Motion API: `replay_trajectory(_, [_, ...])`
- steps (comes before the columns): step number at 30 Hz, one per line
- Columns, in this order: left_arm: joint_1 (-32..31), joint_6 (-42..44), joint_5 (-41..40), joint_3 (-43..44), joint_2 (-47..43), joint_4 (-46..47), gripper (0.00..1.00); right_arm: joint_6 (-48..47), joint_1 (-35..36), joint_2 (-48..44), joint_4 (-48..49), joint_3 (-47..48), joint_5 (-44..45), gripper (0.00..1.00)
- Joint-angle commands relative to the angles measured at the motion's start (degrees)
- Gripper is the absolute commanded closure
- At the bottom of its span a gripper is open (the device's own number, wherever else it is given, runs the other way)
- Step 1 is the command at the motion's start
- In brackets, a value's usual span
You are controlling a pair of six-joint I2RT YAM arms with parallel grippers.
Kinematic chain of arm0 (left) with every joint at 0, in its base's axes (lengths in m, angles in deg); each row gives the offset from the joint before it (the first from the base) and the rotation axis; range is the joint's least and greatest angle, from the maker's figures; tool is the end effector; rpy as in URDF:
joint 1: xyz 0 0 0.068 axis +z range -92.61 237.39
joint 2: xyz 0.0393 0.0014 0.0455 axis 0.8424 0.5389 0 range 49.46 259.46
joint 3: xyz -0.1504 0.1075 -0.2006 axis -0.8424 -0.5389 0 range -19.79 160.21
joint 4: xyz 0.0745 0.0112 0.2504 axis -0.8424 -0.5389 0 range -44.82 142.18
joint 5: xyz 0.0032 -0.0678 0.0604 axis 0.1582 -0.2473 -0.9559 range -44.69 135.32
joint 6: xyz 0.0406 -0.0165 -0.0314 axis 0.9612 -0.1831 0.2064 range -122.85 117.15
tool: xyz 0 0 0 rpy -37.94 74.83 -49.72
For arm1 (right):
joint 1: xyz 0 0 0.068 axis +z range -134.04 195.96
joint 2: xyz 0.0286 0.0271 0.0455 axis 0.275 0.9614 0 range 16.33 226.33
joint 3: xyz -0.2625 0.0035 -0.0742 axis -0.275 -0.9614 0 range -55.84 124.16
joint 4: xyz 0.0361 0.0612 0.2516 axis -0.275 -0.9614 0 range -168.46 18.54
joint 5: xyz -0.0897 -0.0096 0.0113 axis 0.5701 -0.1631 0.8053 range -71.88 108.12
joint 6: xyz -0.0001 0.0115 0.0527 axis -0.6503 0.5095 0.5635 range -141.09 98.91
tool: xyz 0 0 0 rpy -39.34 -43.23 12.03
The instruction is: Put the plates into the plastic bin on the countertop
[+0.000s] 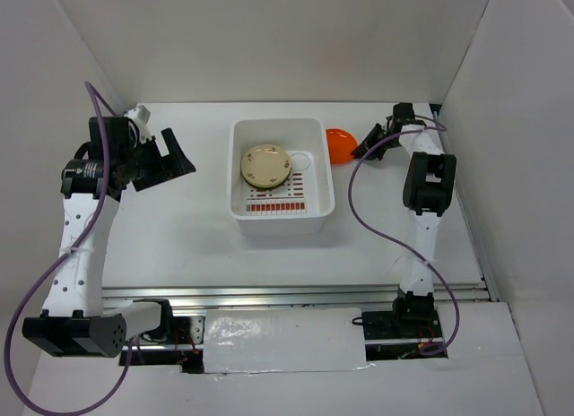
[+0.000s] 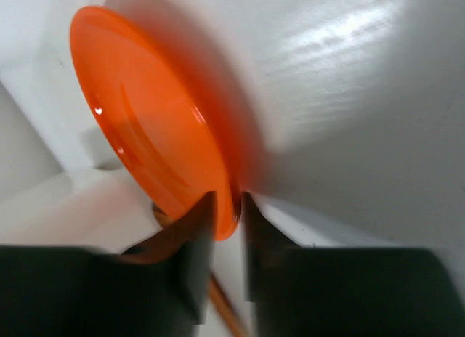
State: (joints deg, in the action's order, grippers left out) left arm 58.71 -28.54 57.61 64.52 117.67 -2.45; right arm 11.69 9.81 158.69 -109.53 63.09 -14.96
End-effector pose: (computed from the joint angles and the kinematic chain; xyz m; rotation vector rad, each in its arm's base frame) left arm 0.2260 -0.0023 0.4165 -0.4143 2.2289 -0.4688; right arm 0.5263 -0.0373 0.1410 0.6934 2.5608 0.9195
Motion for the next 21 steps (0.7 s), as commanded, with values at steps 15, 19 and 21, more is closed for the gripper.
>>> replay_trajectory(15, [1.0,2.2,3.8,-2.9,-1.5,2.6,0.01,18.5,-1.8,-40.5,9.0,-21.9,33.0,1.0])
replay_trajectory(19, [1.0,1.5,5.4,-4.2,-1.6,4.6,0.01,14.3,1.8,-44.0,4.3,-15.8,34.4,1.0])
replay_trajectory(21, [1.0,1.3,6.2,-4.3,-1.5,5.1,0.01,13.5,3.4,-46.9,3.7,-16.3,33.9,1.0])
